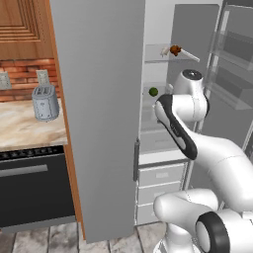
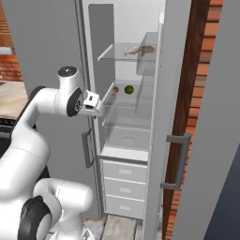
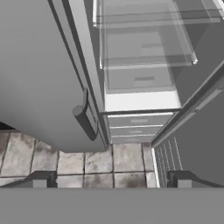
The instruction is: Gather the mushroom and lime from the fridge and place them on a tray on the dining counter. Then gather the chicken drumstick and fish from the fridge and place them on the other tray.
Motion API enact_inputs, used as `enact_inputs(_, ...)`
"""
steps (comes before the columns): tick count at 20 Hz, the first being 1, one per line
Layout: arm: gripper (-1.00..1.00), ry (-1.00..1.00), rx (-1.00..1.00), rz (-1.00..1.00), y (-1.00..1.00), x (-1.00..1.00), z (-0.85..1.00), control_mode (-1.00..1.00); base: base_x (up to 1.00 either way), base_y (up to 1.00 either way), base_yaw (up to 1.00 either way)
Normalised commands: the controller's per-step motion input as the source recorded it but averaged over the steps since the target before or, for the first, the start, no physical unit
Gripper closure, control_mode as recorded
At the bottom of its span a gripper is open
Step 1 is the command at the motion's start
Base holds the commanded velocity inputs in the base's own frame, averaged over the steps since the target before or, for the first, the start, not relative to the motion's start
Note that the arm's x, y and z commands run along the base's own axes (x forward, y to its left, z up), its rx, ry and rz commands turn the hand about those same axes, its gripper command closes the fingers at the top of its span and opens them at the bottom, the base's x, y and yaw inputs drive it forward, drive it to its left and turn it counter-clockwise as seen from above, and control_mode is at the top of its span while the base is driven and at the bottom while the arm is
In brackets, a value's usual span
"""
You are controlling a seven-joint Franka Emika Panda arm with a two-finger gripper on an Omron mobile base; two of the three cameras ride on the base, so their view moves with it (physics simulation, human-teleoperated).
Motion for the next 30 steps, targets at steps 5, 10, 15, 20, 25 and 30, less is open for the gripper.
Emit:
enact_inputs(5, -1.00, 0.01, -0.10, 0.01, 0.00, 0.00, -0.14, -1.00, 0.00, 0.00, 0.00)
enact_inputs(10, -1.00, 0.01, -0.03, 0.02, -0.07, 0.00, -0.13, -1.00, 0.00, 0.00, 0.00)
enact_inputs(15, -1.00, 0.00, 0.00, 0.00, -0.01, 0.00, -0.01, -1.00, 0.00, 0.00, 0.00)
enact_inputs(20, -1.00, 0.00, 0.00, 0.00, 0.00, 0.00, 0.00, -1.00, 0.00, 0.00, 0.00)
enact_inputs(25, -1.00, 0.00, 0.00, 0.00, 0.00, 0.00, 0.00, -1.00, 0.00, 0.00, 0.00)
enact_inputs(30, -1.00, 0.00, 0.00, 0.00, 0.00, 0.00, 0.00, -1.00, 0.00, 0.00, 0.00)
